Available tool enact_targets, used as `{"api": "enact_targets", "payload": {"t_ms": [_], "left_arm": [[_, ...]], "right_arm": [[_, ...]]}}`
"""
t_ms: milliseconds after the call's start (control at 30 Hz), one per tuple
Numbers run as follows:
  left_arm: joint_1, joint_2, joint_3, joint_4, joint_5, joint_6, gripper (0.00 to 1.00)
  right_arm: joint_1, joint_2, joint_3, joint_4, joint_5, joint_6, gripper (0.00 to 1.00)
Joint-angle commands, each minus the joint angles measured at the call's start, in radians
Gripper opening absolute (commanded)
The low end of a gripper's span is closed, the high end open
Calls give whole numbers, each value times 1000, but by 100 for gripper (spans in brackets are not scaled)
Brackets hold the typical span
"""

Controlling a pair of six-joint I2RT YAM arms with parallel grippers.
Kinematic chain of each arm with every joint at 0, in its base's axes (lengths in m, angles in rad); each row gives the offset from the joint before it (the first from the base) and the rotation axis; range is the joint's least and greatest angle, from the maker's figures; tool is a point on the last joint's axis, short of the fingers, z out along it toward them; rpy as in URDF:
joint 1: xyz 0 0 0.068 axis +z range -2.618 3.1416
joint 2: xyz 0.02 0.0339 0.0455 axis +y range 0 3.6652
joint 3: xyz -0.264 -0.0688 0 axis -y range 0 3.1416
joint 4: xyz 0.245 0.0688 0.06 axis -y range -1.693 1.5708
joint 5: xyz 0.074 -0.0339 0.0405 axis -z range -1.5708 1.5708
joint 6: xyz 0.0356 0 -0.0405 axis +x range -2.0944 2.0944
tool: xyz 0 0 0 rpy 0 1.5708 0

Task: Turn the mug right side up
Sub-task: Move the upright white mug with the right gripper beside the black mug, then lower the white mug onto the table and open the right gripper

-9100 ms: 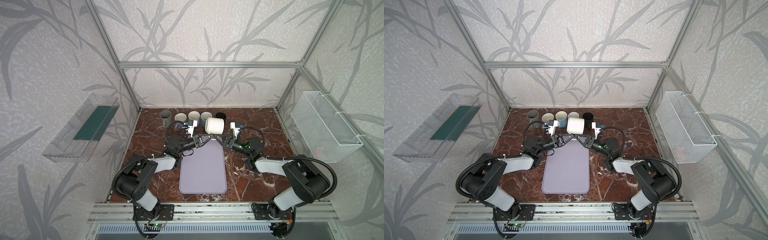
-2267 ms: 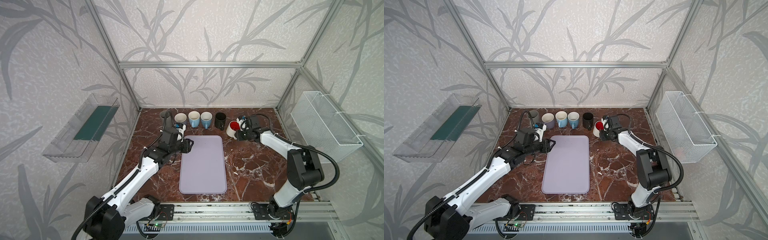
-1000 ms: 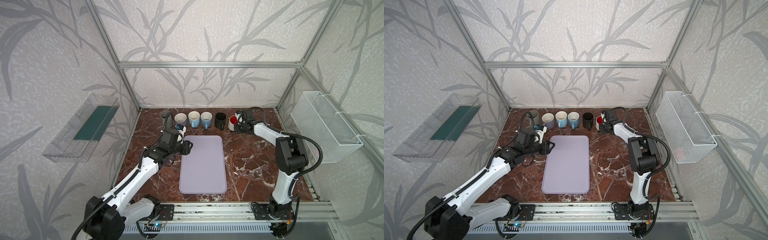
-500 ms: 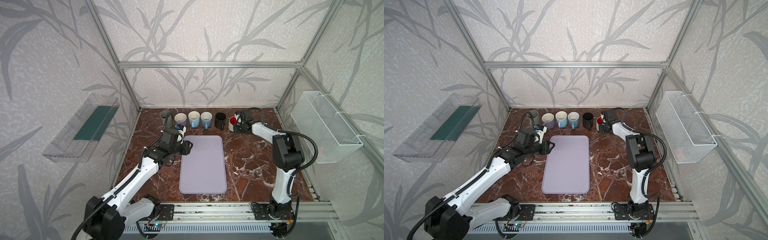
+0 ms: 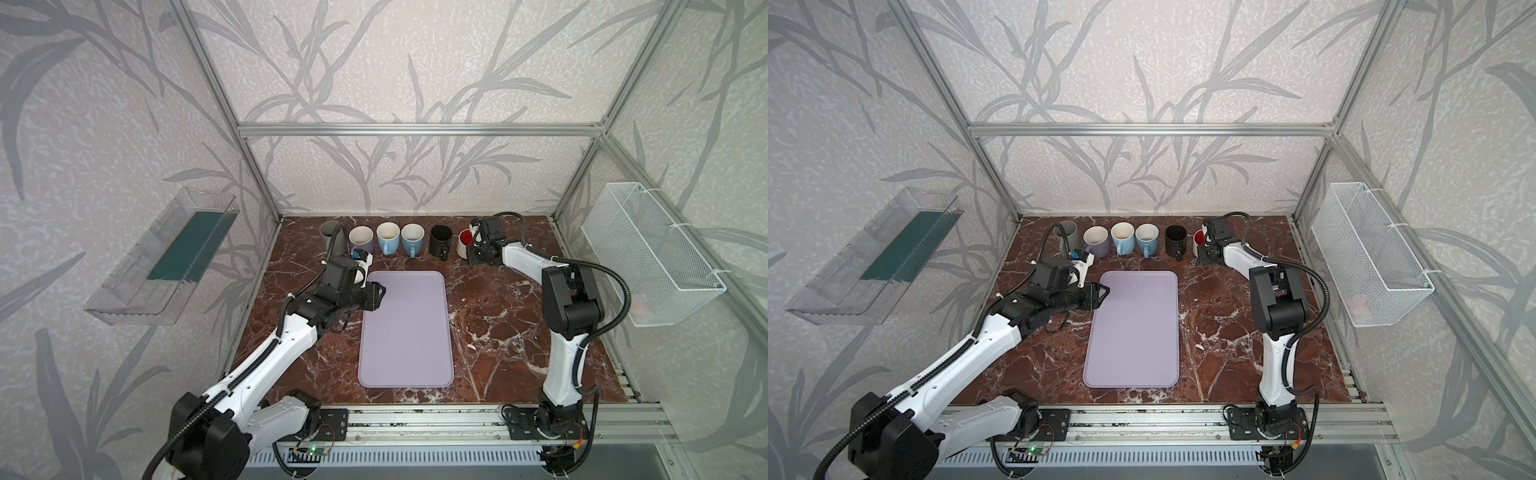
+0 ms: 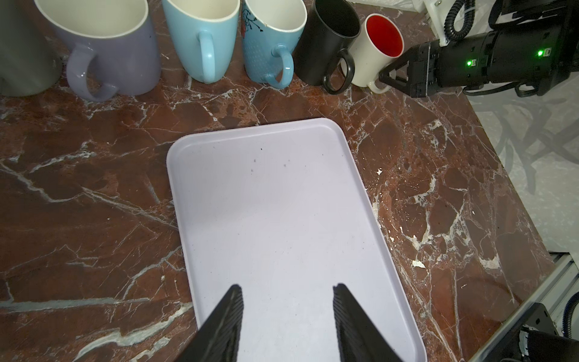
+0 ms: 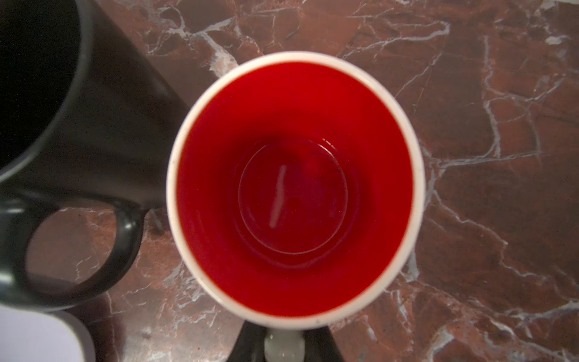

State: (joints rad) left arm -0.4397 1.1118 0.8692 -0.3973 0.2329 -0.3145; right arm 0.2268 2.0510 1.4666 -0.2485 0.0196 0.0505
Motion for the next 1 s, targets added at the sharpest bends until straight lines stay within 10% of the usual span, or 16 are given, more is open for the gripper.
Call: {"api": "enact_targets", "payload": {"t_ms": [0,967], "left_arm": [[-5,-23,31,-28,-16,11,50],[-4,-24,40,-37,-26,9,54]], "right_arm": [[-6,17,58,24,6,-6,0],[-7,1,78,-29,-17,-6,38]]}}
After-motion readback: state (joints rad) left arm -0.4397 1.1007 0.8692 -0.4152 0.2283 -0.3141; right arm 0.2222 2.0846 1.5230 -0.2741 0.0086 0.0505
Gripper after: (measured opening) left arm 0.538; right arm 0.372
